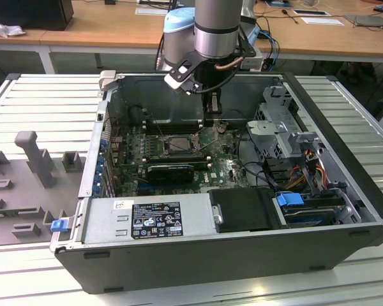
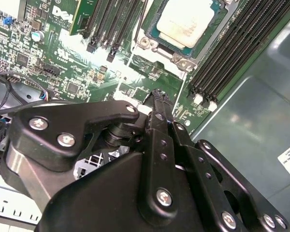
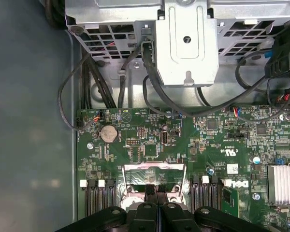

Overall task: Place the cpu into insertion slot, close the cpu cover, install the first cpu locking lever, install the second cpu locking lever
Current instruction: 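Close the cpu cover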

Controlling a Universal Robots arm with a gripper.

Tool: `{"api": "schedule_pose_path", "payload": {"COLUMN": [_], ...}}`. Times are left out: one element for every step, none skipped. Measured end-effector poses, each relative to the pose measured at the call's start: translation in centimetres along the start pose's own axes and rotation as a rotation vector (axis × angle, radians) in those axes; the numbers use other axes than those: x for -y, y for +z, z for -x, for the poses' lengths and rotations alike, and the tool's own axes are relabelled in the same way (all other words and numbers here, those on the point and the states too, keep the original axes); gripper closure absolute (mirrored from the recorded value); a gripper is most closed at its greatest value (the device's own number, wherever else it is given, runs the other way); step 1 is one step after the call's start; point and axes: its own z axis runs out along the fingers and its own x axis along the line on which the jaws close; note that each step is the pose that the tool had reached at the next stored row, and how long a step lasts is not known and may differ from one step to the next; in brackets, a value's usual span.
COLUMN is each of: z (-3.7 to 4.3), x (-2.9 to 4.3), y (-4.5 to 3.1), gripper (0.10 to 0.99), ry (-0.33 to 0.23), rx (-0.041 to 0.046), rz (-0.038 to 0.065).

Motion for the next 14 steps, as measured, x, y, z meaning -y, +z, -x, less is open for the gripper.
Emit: {"api": "schedule_pose_path", "payload": {"z": [0.00,-0.01,-0.01,-0.01,-0.01,-0.01,-0.01,-0.02,-0.02,-0.03,-0.03,-0.03,-0.04,-0.04], "x": [-0.03,-0.17,-0.23,-0.25,-0.31,-0.39,-0.43,-0.49,-0.59,-0.80,-0.97,-1.10,-1.26,-1.46], "y": [0.00,0.01,0.01,0.02,0.02,0.03,0.03,0.03,0.04,0.05,0.10,0.16,0.24,0.35], "gripper": [0.980,0.980,0.980,0.980,0.980,0.980,0.980,0.980,0.980,0.980,0.980,0.980,0.980,0.980], "ry": [0.000,0.000,0.000,0.000,0.000,0.000,0.000,0.000,0.000,0.000,0.000,0.000,0.000,0.000], "rx": [0.0000,0.0000,0.0000,0.0000,0.0000,-0.0001,0.0000,0.0000,0.0000,-0.0001,-0.0001,0.0000,0.0000,0.0000], "rz": [0.000,0.000,0.000,0.000,0.000,0.000,0.000,0.000,0.000,0.000,0.000,0.000,0.000,0.000]}}
